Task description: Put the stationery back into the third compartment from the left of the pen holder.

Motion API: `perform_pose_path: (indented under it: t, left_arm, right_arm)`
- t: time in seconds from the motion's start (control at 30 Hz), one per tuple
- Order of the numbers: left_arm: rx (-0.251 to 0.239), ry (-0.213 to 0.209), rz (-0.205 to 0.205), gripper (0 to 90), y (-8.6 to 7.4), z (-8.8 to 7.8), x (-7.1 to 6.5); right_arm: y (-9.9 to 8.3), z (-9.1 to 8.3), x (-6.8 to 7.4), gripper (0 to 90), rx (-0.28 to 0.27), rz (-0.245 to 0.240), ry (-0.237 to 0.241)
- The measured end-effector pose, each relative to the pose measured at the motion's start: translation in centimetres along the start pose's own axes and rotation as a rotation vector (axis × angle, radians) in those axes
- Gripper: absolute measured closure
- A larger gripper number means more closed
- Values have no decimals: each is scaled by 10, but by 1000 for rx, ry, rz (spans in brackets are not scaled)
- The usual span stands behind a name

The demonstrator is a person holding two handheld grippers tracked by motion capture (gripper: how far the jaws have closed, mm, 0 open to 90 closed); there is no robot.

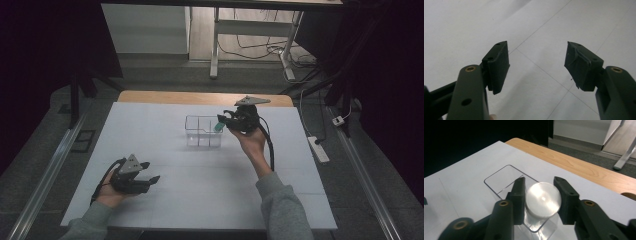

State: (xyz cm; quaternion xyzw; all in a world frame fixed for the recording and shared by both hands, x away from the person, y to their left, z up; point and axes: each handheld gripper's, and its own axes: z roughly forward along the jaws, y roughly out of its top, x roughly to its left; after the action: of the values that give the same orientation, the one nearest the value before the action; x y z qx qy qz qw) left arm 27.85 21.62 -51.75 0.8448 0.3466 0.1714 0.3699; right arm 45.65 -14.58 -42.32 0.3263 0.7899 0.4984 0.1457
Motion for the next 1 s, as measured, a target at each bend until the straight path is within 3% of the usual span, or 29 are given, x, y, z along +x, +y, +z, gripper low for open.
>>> perform_pose_path:
  t: [0.07, 0.3, 0.67, 1.0]
  left_arm:
    - [2, 3, 0, 354, 0, 0, 0]
    - [7, 11, 11, 353, 0, 1, -1]
    - [14, 11, 2, 351, -1, 1, 1]
    - [18, 14, -4, 349, -2, 1, 1]
  right_arm:
    - [0, -1, 2, 508, 1, -1, 7]
    - [-9, -12, 8, 486, 11, -47, 15]
    - [-50, -45, 1, 447, 46, -5, 13]
    - [-85, -79, 6, 432, 90, -25, 17]
